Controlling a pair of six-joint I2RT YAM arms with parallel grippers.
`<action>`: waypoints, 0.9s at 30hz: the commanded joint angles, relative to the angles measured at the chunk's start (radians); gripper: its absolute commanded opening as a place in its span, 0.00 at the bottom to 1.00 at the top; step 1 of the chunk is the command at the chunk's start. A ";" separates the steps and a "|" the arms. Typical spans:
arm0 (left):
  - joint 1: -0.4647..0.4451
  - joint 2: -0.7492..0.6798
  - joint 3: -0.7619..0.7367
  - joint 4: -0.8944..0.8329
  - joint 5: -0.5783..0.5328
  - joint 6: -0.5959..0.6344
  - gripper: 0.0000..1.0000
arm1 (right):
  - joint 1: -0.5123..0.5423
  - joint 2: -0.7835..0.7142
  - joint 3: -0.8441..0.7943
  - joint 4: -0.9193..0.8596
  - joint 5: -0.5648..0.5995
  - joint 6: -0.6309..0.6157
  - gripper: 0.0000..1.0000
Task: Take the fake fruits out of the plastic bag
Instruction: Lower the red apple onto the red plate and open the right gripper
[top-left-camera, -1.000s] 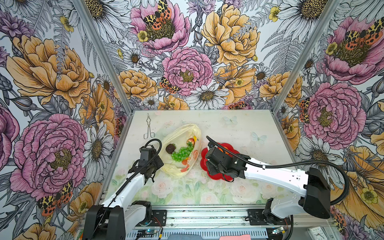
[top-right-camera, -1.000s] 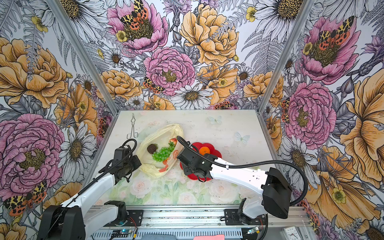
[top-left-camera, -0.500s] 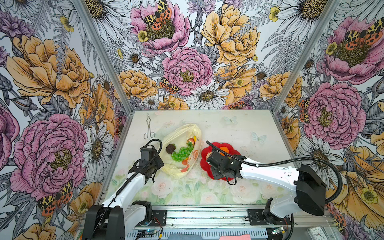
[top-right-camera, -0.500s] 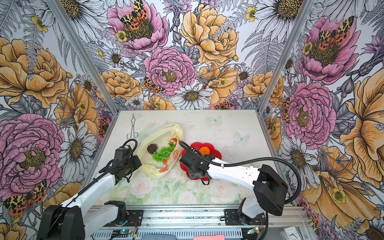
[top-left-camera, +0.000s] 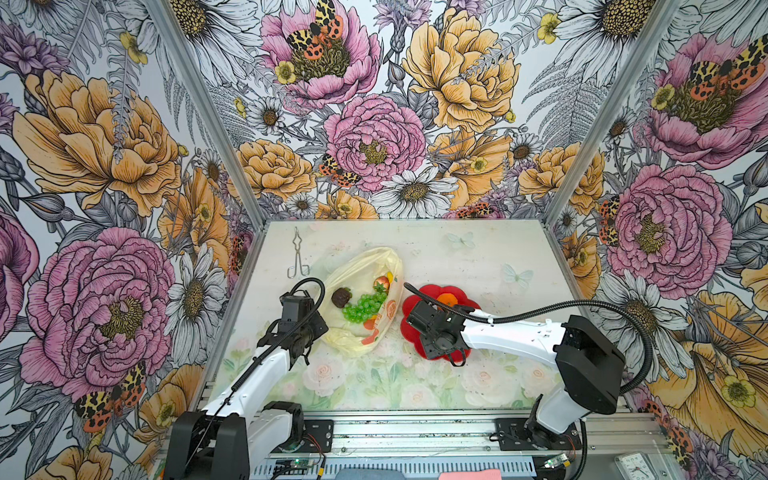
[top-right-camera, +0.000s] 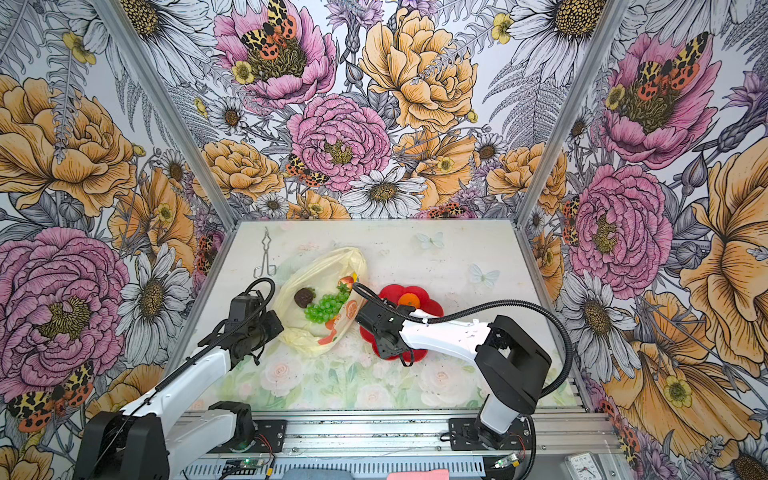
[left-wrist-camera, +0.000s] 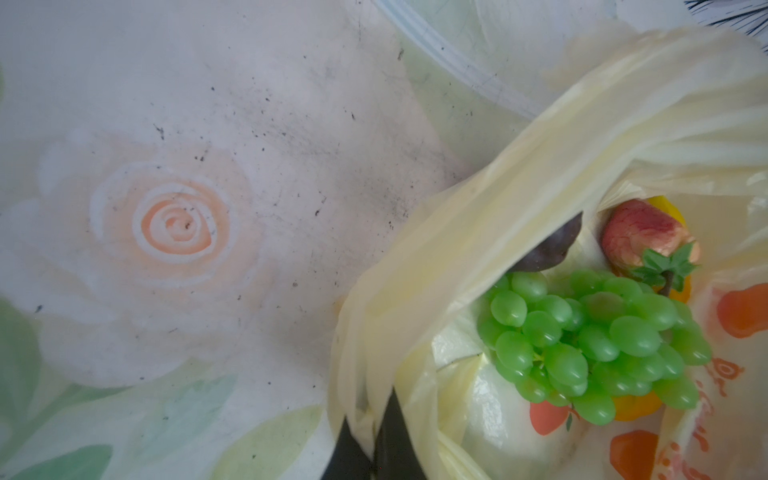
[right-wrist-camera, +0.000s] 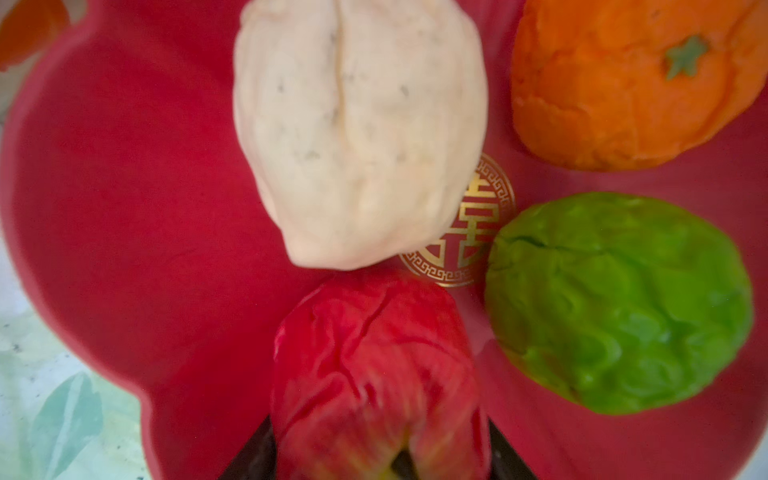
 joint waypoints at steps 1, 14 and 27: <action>-0.009 -0.016 0.006 -0.002 -0.021 0.020 0.01 | -0.016 0.019 0.034 -0.027 0.014 -0.004 0.58; -0.014 -0.028 0.003 -0.005 -0.025 0.020 0.01 | -0.059 0.059 0.084 -0.035 0.060 -0.040 0.64; -0.015 -0.031 0.003 -0.005 -0.028 0.017 0.01 | -0.063 0.028 0.075 -0.040 0.064 -0.041 0.80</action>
